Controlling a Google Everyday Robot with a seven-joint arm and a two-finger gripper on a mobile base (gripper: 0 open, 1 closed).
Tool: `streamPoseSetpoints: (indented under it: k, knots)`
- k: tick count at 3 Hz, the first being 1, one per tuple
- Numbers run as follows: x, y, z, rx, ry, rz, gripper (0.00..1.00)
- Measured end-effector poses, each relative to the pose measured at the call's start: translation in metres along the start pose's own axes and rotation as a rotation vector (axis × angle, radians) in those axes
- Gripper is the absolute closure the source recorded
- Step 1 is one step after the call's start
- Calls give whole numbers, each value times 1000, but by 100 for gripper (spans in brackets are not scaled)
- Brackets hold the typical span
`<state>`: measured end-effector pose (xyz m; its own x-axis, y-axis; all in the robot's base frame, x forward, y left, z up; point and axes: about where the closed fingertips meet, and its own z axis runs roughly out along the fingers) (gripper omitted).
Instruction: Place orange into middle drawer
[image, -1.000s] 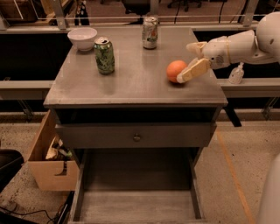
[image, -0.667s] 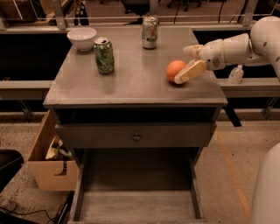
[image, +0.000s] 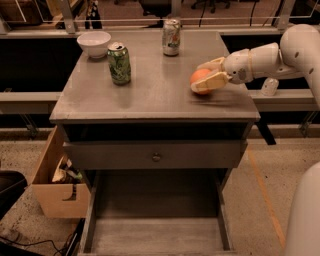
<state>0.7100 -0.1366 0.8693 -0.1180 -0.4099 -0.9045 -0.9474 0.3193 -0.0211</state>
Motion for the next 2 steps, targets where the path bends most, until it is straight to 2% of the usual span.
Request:
streamPoseSetpoints:
  k: [2]
  knots:
    - [0, 1, 7, -11, -1, 1, 87]
